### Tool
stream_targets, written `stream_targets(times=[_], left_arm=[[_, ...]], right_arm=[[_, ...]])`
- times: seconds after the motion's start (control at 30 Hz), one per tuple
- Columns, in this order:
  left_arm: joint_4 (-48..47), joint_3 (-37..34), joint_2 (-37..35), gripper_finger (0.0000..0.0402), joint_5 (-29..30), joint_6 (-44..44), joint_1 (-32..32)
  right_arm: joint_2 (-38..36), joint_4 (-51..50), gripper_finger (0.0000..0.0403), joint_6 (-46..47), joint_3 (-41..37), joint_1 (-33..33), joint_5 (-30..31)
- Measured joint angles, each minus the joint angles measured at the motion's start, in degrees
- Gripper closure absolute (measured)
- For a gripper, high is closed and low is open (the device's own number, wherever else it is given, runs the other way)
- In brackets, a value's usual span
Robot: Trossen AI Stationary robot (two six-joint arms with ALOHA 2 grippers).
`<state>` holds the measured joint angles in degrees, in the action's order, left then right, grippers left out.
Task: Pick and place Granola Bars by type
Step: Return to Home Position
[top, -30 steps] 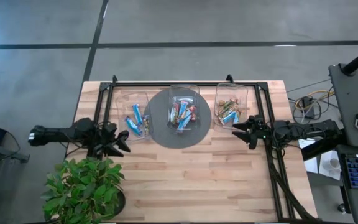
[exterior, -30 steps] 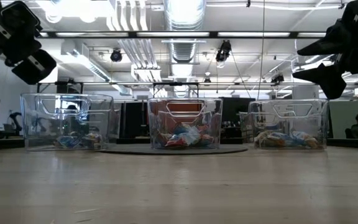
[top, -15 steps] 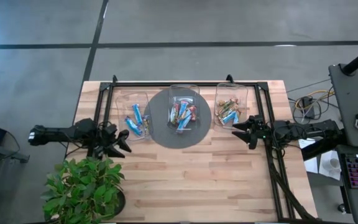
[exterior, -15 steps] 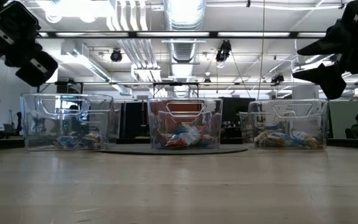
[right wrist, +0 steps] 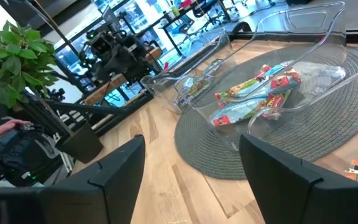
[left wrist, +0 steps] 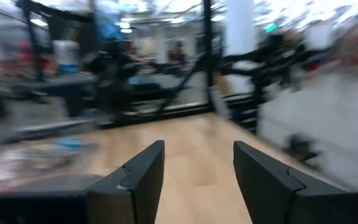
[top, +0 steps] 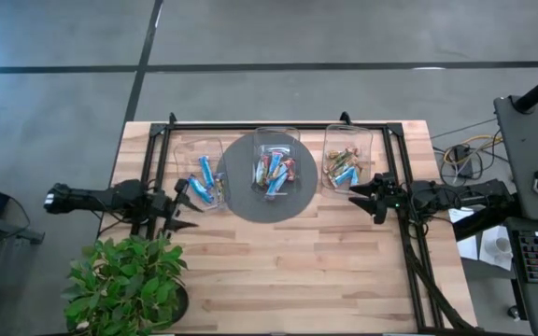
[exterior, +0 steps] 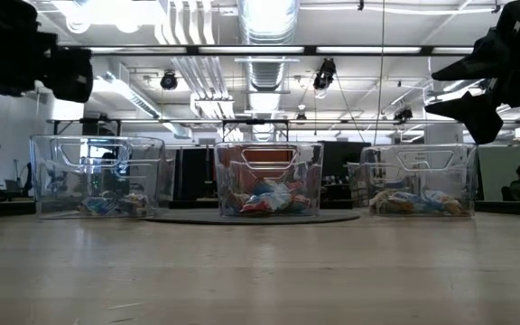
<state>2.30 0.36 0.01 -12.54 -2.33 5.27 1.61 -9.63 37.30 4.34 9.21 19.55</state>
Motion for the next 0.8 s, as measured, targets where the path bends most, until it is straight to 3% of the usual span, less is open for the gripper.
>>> stream_targets(times=[0.17, 0.37, 0.8], left_arm=[[-0.79, 0.00, 0.00, 0.0227, 7.56, -5.29, 0.00], [-1.27, 0.00, 0.00, 0.0227, 7.77, 2.11, -0.57], [-1.39, 0.00, 0.00, 0.0227, 7.81, 2.31, -5.04]], right_arm=[[0.00, 0.00, 0.0147, -0.02, 0.00, 0.00, -0.02], [0.00, 0.00, 0.0146, -0.01, 0.00, 0.02, -0.01], [0.00, 0.00, 0.0150, 0.00, 0.02, 0.02, -0.02]])
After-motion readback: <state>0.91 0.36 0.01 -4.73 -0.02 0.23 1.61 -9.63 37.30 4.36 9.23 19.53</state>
